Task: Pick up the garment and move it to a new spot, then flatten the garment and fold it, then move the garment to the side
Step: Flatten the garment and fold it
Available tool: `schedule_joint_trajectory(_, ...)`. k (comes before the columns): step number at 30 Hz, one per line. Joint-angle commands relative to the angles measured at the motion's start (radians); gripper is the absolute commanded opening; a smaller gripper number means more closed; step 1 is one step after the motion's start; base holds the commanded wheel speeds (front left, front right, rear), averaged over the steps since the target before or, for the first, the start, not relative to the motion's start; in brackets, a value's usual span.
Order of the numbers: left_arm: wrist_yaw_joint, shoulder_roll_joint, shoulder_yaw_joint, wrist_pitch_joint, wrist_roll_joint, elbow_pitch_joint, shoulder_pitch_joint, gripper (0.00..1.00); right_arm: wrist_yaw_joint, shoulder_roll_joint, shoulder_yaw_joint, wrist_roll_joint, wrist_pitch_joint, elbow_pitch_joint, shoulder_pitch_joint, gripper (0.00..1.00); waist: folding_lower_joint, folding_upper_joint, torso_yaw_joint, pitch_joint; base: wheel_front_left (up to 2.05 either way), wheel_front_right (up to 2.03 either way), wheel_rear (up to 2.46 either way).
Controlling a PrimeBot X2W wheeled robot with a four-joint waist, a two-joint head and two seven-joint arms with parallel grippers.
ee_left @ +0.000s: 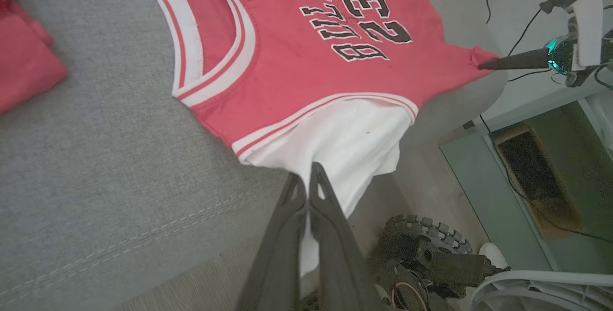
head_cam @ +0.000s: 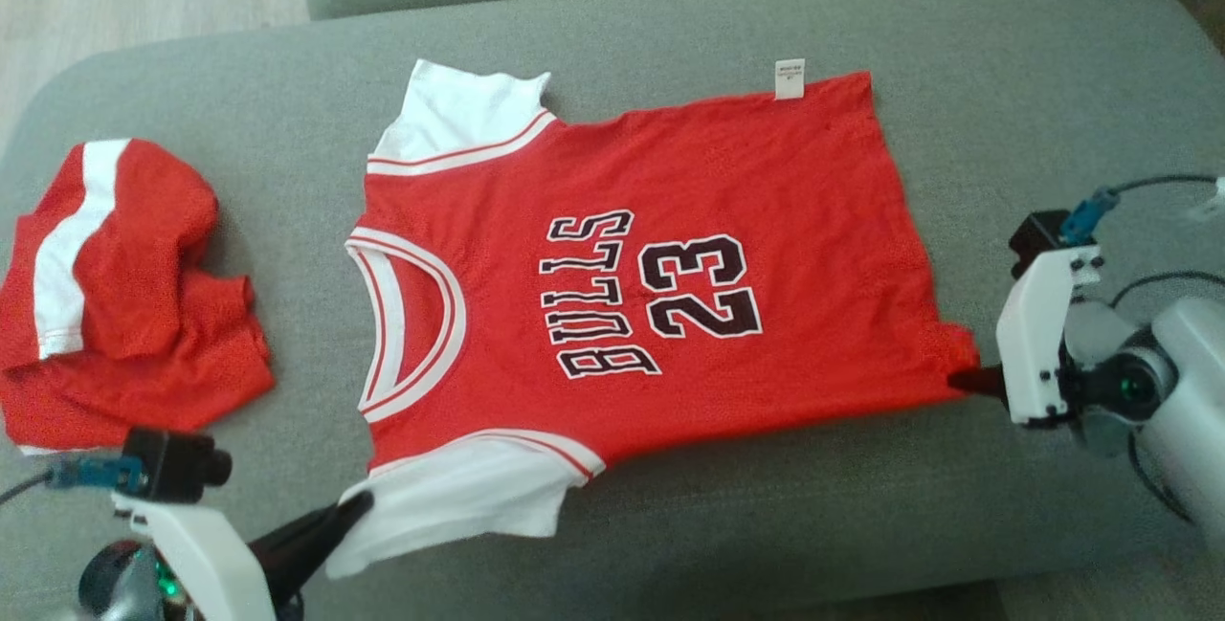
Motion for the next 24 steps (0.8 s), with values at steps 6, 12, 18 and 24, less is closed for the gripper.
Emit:
schedule_joint_trajectory(6, 0.011, 0.037, 0.066, 0.025, 0.002, -0.038, -0.155, 0.0, 0.006, 0.009, -0.046, -0.061, -0.026, -0.005, -0.089, 0.0, 0.0001, -0.0001, 0.002, 0.042, 0.0, 0.0, 0.0)
schedule_joint_trajectory(12, 0.02, 0.014, 0.057, 0.076, 0.009, -0.008, -0.284, 0.0, 0.006, 0.051, -0.092, -0.128, -0.085, 0.045, -0.165, 0.0, 0.0001, -0.0001, 0.004, 0.101, 0.0, 0.0, 0.0)
schedule_joint_trajectory(18, 0.029, -0.02, 0.042, 0.119, 0.007, 0.049, -0.383, 0.0, 0.006, 0.085, -0.106, -0.171, -0.108, 0.081, -0.209, 0.0, 0.0001, -0.0001, 0.002, 0.148, 0.0, 0.0, 0.0)
schedule_joint_trajectory(24, 0.036, -0.063, 0.027, 0.153, 0.004, 0.111, -0.484, 0.0, 0.006, 0.115, -0.116, -0.208, -0.148, 0.112, -0.252, 0.0, 0.0001, -0.0001, -0.006, 0.196, 0.0, 0.0, 0.0)
